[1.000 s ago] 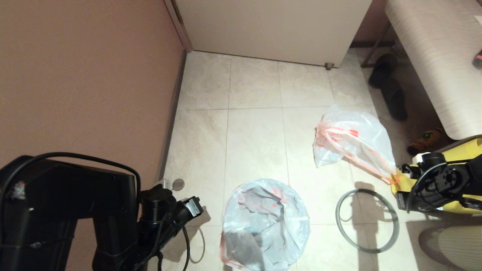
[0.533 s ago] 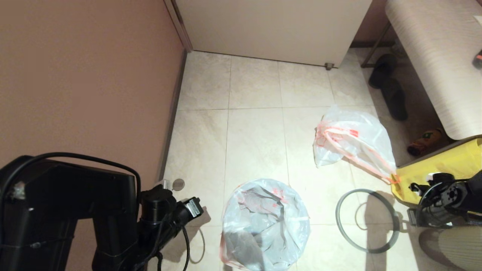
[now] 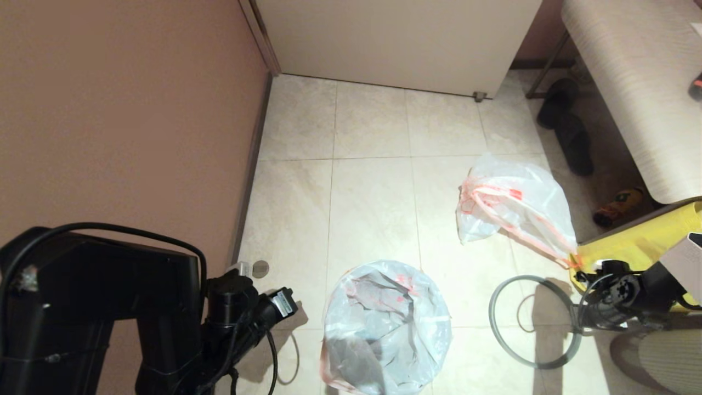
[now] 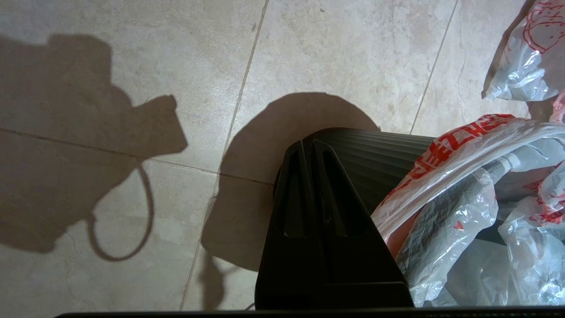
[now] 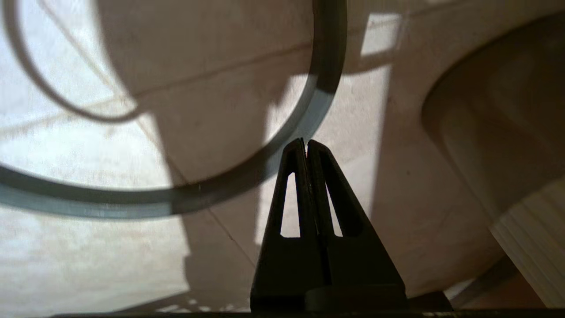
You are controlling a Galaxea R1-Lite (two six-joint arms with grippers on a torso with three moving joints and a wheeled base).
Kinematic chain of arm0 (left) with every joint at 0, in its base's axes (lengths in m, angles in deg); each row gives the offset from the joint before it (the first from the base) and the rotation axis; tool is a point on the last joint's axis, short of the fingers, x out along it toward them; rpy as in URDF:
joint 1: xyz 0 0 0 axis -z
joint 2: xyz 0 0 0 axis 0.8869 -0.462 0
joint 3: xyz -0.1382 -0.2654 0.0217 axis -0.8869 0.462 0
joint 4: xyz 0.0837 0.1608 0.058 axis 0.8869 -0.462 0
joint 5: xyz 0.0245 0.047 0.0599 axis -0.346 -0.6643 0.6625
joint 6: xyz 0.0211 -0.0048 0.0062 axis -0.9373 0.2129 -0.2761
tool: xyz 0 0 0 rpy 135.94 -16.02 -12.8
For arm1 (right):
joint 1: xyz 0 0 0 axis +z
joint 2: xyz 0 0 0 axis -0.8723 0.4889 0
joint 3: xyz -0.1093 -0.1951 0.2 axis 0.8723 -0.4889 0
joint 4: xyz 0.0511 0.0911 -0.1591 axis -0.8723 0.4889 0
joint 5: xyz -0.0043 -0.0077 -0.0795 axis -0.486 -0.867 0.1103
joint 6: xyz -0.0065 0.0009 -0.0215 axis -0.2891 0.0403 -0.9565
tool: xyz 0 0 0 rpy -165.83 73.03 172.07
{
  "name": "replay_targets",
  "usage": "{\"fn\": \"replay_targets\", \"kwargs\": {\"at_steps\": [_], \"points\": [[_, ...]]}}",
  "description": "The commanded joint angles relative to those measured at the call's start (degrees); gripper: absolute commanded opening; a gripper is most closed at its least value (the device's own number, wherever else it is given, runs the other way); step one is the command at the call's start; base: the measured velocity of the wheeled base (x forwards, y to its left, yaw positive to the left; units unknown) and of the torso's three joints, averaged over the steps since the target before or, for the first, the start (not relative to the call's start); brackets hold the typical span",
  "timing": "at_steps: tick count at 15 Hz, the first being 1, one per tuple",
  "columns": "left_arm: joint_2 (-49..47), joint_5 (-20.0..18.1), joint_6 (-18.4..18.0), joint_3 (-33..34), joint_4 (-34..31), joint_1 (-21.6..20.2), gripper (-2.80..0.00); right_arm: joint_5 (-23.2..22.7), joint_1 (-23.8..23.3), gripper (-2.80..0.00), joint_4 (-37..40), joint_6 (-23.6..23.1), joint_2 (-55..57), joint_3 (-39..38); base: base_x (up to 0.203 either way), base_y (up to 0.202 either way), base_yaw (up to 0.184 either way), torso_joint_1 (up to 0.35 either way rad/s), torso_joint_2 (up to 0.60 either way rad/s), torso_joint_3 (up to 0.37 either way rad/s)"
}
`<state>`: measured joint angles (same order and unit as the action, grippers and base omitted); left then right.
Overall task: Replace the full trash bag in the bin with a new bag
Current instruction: Place the trash can ring on the trash can
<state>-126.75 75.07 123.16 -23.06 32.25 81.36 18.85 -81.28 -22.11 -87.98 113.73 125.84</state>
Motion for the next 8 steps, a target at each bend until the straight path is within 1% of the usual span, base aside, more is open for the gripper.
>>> {"fn": "replay_targets", "kwargs": {"at_steps": [1,4,8], "points": [[-0.1,0.1,0.2,0.0,0.5,0.0,-2.8,0.0,0.1,-2.8,-0.1,0.8,4.4,3.2,0.0,0.0,0.0,0.0,0.0,0.0],[-0.5,0.3,0.1,-0.1,0.5,0.3,-2.8,-0.1,-0.1,-2.8,-0.2,0.8,8.7,8.5,0.0,0.0,0.0,0.0,0.0,0.0],[-0.5,0.4,0.1,0.0,0.6,0.2,-2.8,-0.1,-1.1,-2.8,-0.2,0.5,11.6,14.2,0.0,0.0,0.0,0.0,0.0,0.0]]}}
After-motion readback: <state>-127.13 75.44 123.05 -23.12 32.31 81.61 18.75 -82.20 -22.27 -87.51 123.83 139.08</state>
